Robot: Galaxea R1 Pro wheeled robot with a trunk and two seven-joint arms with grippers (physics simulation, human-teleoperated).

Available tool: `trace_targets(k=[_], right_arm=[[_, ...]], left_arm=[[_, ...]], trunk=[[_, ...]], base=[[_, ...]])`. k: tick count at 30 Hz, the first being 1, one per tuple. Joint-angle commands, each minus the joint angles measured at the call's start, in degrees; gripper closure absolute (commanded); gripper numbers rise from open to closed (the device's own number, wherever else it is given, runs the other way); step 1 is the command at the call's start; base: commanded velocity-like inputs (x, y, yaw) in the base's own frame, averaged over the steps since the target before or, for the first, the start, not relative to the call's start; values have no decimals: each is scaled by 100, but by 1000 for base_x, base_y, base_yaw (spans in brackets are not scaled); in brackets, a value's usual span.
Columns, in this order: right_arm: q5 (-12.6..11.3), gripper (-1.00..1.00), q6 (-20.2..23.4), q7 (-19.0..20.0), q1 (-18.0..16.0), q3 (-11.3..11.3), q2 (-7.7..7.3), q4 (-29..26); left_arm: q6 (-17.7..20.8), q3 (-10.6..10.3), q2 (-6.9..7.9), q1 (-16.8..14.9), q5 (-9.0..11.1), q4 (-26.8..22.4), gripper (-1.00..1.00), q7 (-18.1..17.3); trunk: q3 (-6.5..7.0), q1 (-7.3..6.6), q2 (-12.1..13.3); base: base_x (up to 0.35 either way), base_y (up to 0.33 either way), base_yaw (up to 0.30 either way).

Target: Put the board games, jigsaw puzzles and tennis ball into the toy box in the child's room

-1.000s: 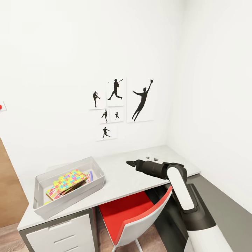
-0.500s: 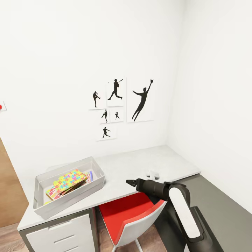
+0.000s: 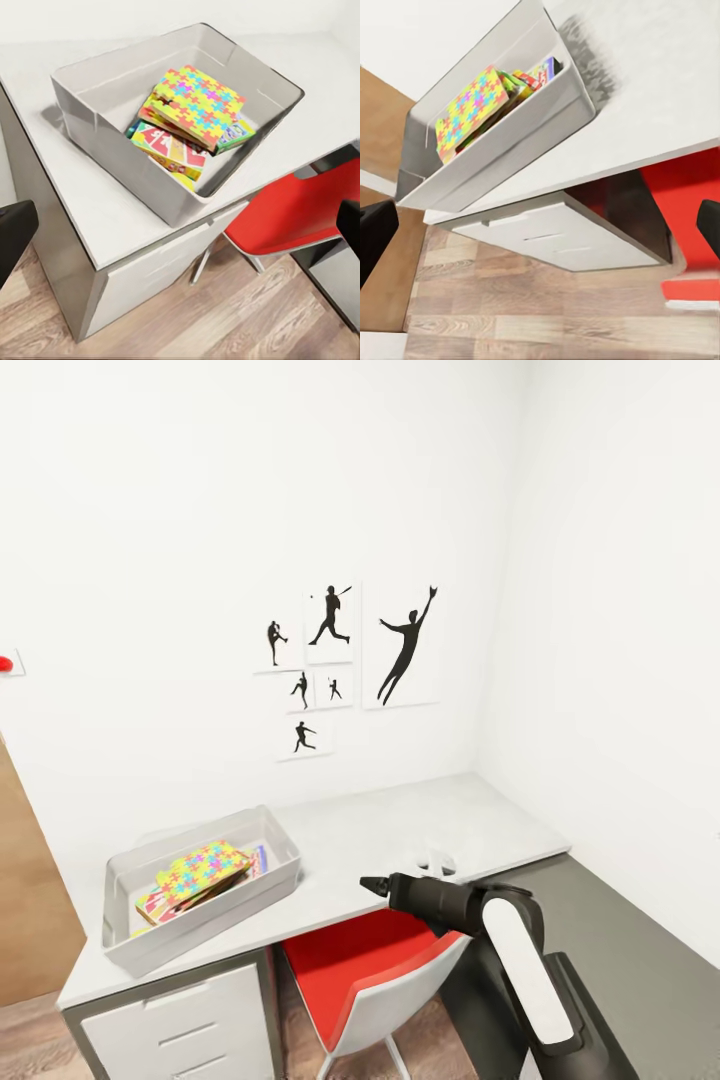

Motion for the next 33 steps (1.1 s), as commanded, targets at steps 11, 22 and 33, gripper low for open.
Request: trace_targets(k=[11, 22, 33], right_arm=[[-58, -100, 7, -59, -1, -67, 7, 0], [-52, -100, -3, -68, 4, -30, 23, 0], [-51, -100, -10, -67, 2, -18, 55, 2]], left_arm=[[61, 40, -13, -9, -54, 4, -100, -24], [61, 39, -27, -10, -59, 4, -100, -24], [61, 48, -88, -9, -51, 4, -100, -24]], trunk=[[-3, 1, -6], [-3, 1, -6], [-3, 1, -6]], base=[[-179, 56, 0], [-15, 3, 0], [-1, 0, 0]])
